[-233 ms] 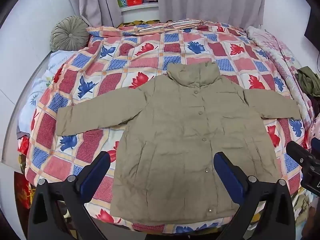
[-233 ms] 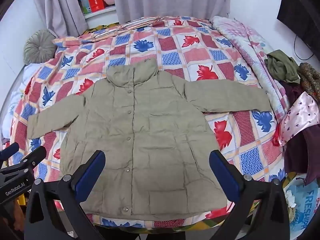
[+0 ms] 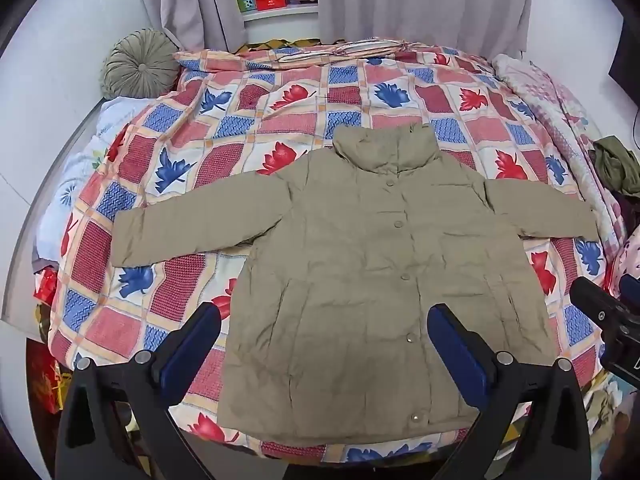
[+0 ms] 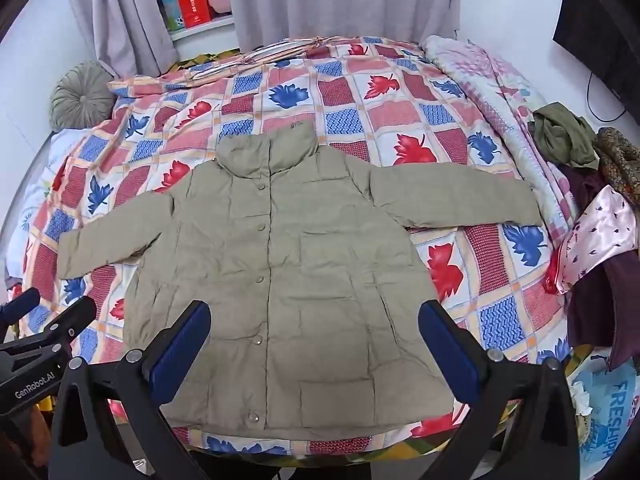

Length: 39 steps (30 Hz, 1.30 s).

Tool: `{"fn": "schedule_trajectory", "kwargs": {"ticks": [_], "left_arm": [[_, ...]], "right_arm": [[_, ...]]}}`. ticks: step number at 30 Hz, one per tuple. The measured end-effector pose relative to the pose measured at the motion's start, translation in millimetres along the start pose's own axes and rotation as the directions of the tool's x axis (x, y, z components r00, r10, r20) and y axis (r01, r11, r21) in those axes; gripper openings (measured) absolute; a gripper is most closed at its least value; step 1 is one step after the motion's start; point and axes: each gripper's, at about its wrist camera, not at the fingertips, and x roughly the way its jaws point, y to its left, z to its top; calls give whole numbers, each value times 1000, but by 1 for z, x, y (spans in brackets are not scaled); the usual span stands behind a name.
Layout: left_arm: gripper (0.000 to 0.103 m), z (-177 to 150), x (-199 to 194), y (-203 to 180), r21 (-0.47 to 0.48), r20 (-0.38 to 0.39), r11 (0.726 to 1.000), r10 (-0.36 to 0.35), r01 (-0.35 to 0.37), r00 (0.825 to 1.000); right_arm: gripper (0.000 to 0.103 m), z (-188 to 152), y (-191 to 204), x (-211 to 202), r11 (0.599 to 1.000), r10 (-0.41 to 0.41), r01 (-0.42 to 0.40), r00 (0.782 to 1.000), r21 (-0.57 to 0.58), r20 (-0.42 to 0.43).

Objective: Fold large clothes

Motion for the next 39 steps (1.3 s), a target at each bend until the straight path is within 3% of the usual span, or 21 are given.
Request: {"fn": "schedule_trajectory", "kwargs": {"ticks": [39], "left_arm": [[103,8,-12,13,-33,-8,999,10,-11,1000]], "right_arm": [[103,13,-2,-3,1000,0,0,1000,-1,0]]}}
